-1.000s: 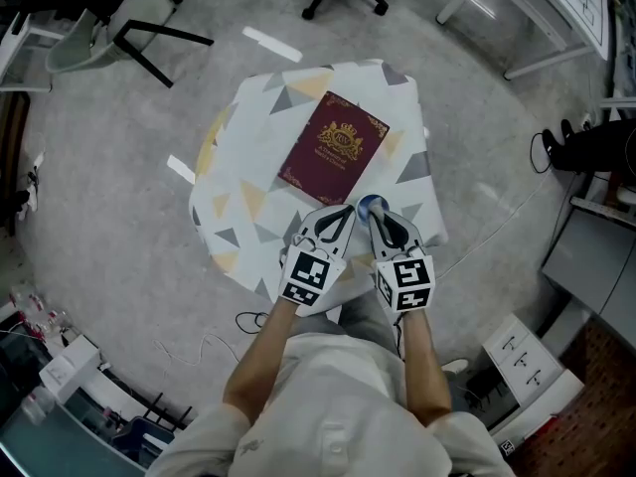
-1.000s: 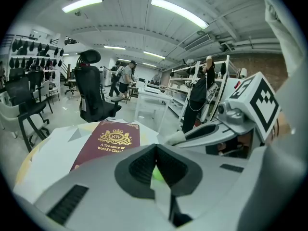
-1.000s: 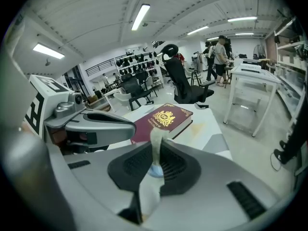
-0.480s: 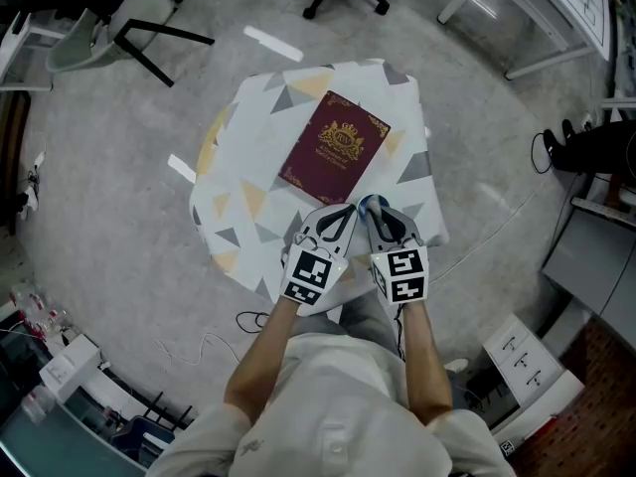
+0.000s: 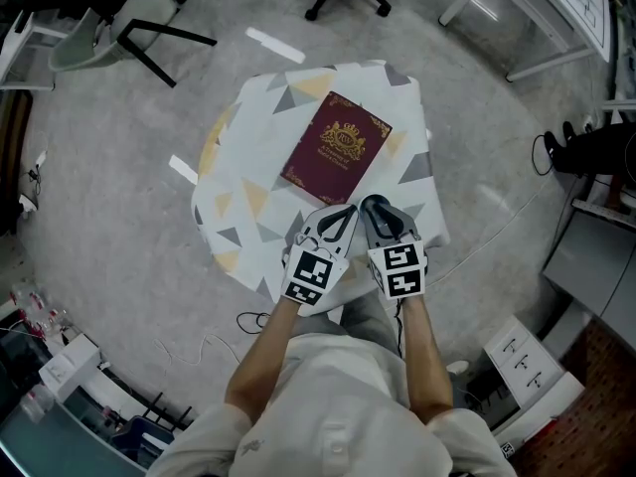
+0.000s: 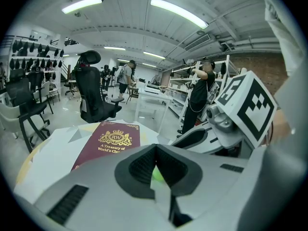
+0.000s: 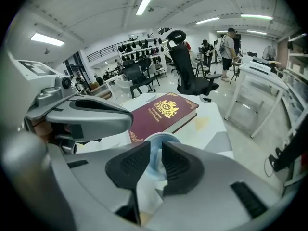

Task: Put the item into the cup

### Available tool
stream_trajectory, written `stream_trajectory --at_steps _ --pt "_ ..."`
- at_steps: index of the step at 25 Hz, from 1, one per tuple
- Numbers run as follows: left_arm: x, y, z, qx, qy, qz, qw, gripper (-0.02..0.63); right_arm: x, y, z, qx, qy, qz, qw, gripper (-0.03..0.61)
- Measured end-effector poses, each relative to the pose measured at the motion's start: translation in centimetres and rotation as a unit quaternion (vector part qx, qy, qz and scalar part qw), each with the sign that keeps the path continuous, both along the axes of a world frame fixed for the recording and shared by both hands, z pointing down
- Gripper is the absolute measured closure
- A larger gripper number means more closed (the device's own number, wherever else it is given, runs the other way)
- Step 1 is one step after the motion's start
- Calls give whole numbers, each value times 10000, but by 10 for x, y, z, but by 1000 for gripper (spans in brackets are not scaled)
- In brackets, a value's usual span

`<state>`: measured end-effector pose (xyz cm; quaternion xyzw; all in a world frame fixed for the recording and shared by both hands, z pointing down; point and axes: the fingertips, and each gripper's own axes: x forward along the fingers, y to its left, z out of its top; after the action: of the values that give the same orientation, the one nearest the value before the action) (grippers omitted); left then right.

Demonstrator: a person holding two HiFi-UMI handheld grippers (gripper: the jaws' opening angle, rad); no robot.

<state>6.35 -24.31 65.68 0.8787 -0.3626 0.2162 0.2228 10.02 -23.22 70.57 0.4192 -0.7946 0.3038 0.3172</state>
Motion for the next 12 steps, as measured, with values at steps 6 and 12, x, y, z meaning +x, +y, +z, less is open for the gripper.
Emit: stream_trajectory --at_steps 6,12 --pt "-1 0 -1 10 10 -26 10000 601 -2 0 -2 -3 -30 37 10000 495" --pt "-3 2 -5 58 6 -12 10000 601 0 1 -6 89 -6 65 9999 495"
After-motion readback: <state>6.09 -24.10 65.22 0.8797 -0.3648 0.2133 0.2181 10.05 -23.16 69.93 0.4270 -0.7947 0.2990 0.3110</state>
